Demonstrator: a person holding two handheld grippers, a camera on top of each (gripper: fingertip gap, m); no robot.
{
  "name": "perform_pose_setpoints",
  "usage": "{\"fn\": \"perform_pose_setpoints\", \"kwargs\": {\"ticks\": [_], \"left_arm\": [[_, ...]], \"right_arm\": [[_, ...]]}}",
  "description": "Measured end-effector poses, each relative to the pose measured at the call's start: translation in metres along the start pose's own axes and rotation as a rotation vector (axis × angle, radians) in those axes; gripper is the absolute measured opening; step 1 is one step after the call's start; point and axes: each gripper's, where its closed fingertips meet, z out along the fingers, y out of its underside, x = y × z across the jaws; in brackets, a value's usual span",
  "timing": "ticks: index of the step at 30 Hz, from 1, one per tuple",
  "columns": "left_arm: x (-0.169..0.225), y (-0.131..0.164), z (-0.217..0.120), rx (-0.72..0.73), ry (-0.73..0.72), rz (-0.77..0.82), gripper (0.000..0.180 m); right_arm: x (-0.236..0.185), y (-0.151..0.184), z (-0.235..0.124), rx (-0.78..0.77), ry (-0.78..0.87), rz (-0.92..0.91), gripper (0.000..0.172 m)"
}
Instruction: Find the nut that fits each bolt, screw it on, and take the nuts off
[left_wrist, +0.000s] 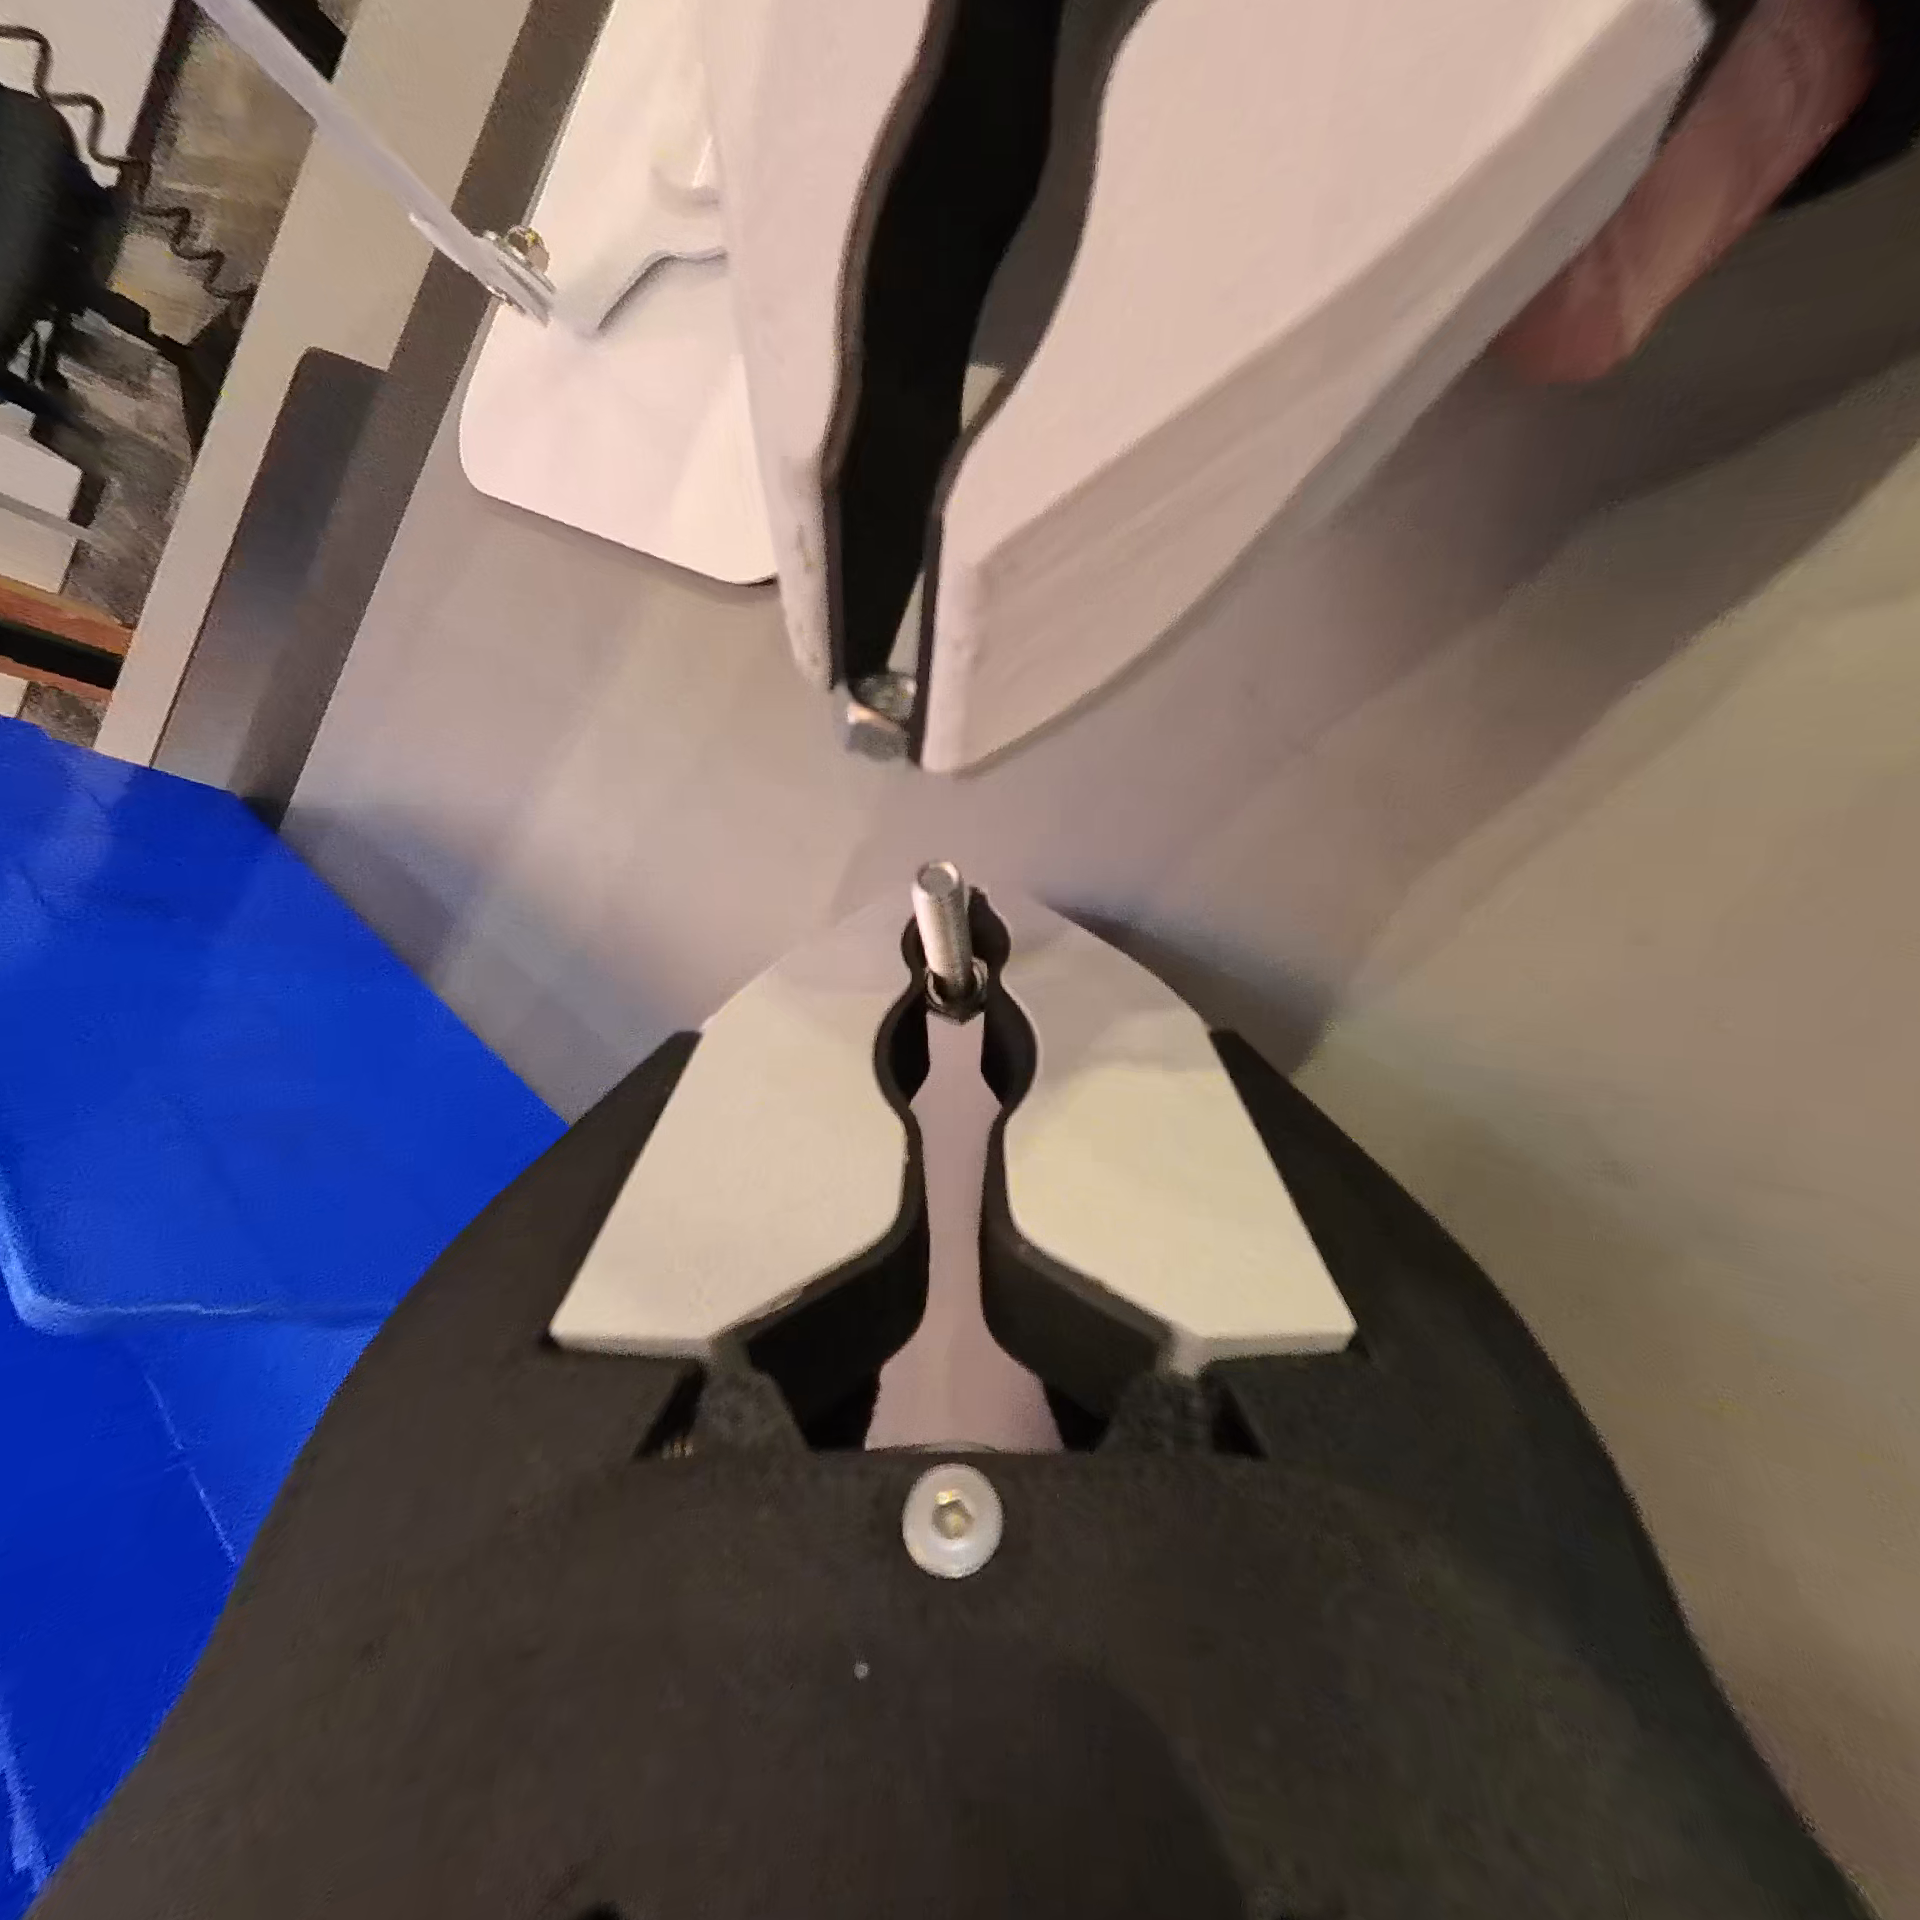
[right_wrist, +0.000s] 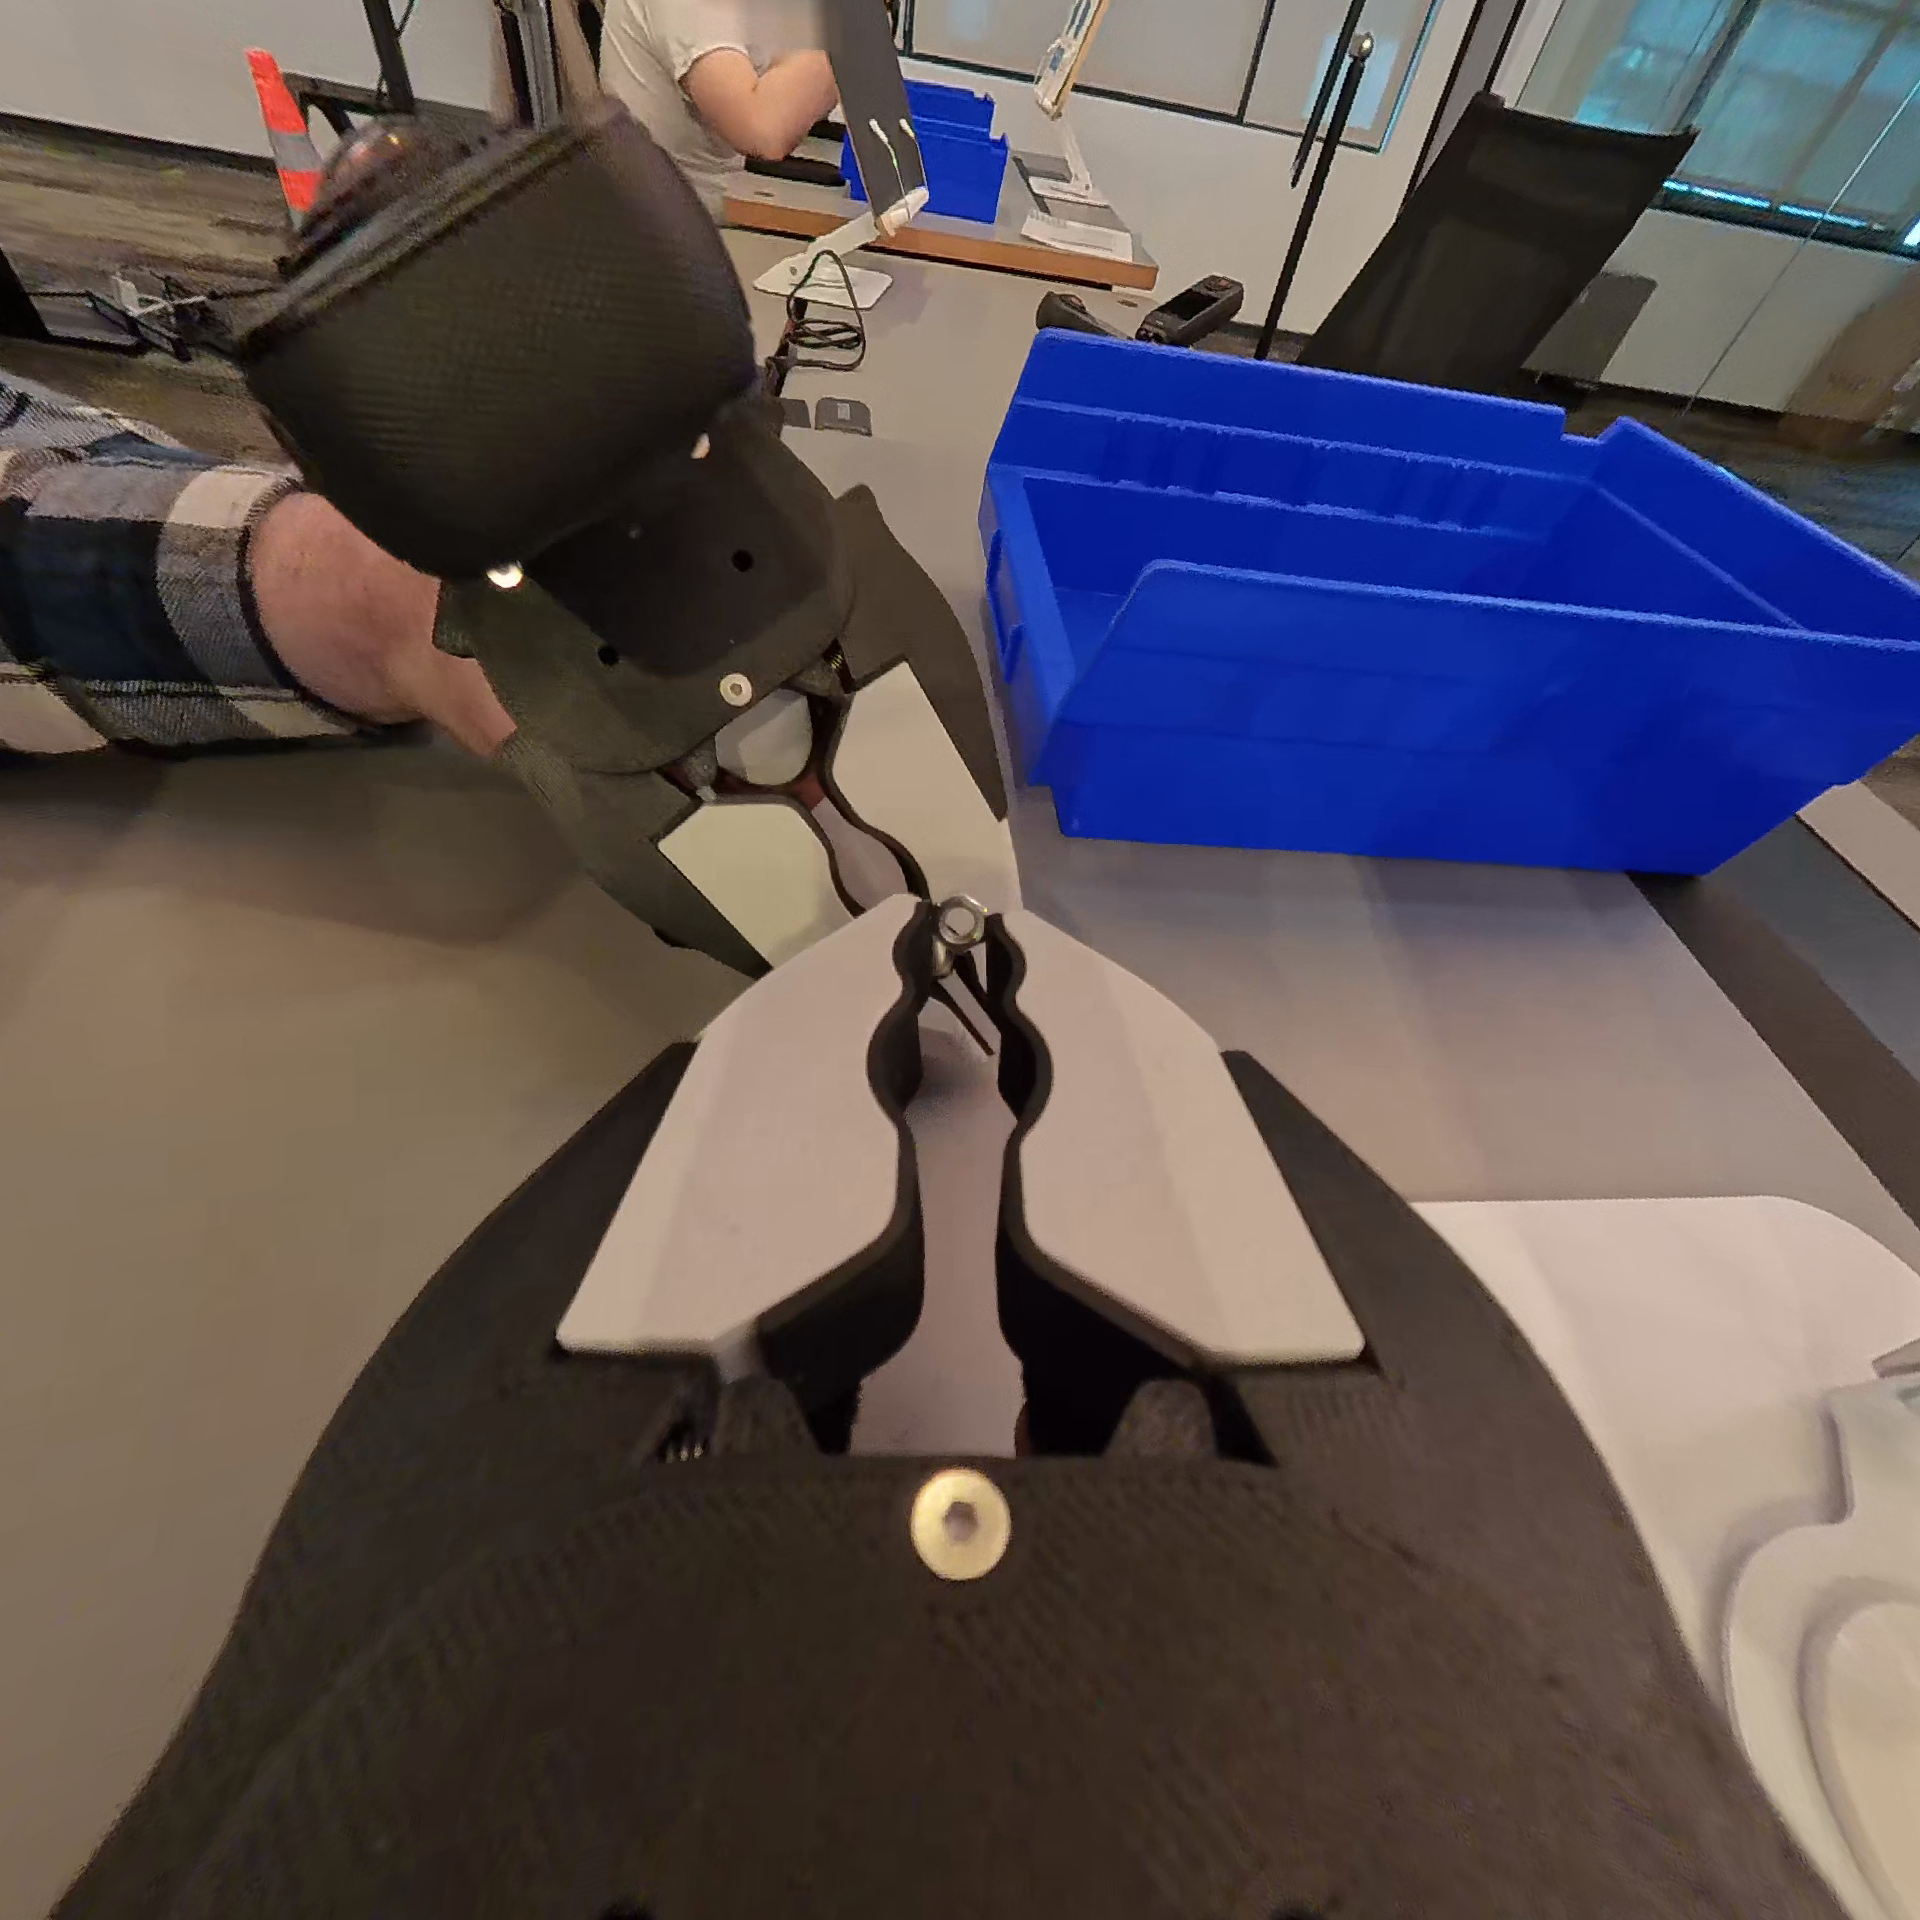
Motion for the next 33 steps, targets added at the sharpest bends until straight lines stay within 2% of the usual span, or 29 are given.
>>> {"fn": "perform_pose_setpoints", "kwargs": {"ticks": [12,22,33], "left_arm": [[0.013,0.001,-0.001,0.011,0.138,-0.082,0.004],[0.014,0.007,-0.002,-0.064,0.123,-0.018,0.005],[0.014,0.001,-0.004,-0.058,0.091,0.020,0.005]], "right_arm": [[-0.003,0.007,-0.002,-0.020,-0.078,0.016,0.010],[-0.021,0.005,0.003,-0.057,-0.130,-0.059,0.010],[-0.018,0.012,0.007,-0.124,-0.102,-0.074,0.010]]}}
